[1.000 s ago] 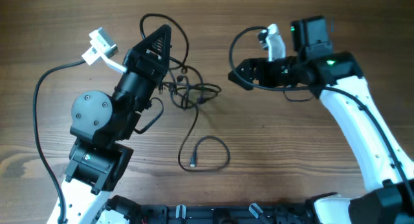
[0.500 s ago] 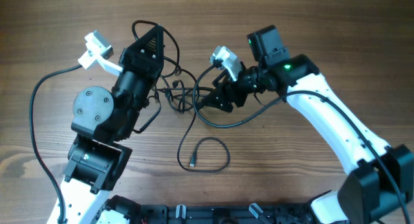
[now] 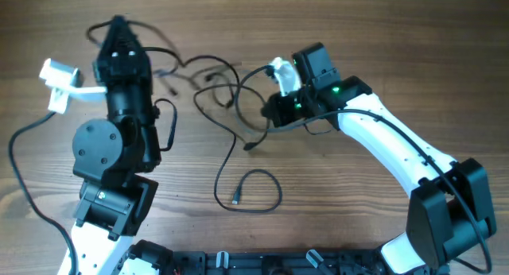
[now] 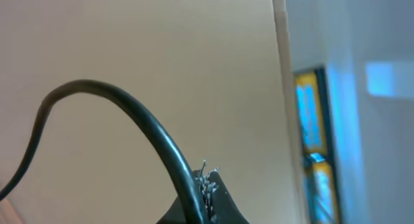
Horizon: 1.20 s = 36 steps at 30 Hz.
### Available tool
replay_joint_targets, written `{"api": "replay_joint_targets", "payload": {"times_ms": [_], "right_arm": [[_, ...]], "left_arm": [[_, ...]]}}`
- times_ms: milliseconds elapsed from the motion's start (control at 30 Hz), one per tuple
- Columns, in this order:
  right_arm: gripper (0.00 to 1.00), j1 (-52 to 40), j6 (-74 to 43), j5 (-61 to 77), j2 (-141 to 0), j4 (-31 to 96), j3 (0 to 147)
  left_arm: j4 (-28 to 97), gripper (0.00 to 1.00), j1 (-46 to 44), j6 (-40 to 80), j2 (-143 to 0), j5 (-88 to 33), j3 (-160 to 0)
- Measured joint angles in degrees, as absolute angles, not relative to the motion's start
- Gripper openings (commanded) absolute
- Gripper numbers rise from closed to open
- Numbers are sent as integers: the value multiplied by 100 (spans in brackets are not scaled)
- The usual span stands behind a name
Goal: Untangle cables
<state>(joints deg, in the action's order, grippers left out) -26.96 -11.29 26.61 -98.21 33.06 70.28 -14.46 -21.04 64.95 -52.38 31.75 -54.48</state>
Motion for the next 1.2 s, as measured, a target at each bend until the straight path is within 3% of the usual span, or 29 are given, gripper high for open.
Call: {"api": "replay_joint_targets", "payload": {"times_ms": [100, 200, 333, 433, 467, 500, 533, 633, 733, 933, 1033, 1167, 1200], "right_arm": [[4, -2626, -2598, 1402, -9830, 3623, 6582], [4, -2368, -3072, 1035, -9841, 3684, 6248], [4, -1997, -3188, 934, -9841, 3721, 6163], [4, -1970, -2759, 1221, -9841, 3769, 6165], [10, -1970, -2648, 1299, -9841, 3911, 6198], [41, -1968, -2517, 1354, -9845, 4215, 6300], [51, -1966, -2394, 1398, -9845, 4438, 6423], [69, -1966, -1804, 1597, -9848, 5301, 7218], [80, -1959, -1162, 1890, -9778, 5782, 8184], [82, -1986, 589, 3955, -9308, 4921, 8571], [83, -2255, 1417, 4329, -9299, 4488, 8576], [74, -2722, 2082, 4086, -9299, 3813, 8547], [66, -2724, 2128, 4001, -9299, 3704, 8543]], "left_arm": [[-1463, 4, -2104, 5728, -5238, 4119, -5448], [-1411, 4, -2104, 5354, -5236, 4473, -5448], [-1142, 4, -2104, 5170, -5227, 4449, -5448], [-1133, 4, -2104, 5129, -5225, 3734, -5448], [-1125, 4, -2104, 5129, -5225, 3409, -5448], [-1100, 4, -2104, 5137, -5227, 3153, -5448], [-1015, 4, -2104, 5203, -5227, 2722, -5448], [-897, 4, -2104, 5533, -5258, 1957, -5448], [-875, 4, -2104, 5789, -5369, 1251, -5448], [-875, 4, -2104, 6320, -5384, 211, -5448], [-878, 4, -2104, 6860, -5384, -169, -5448], [-880, 4, -2104, 7489, -5384, -650, -5448], [-880, 4, -2104, 7666, -5384, -819, -5448]]}}
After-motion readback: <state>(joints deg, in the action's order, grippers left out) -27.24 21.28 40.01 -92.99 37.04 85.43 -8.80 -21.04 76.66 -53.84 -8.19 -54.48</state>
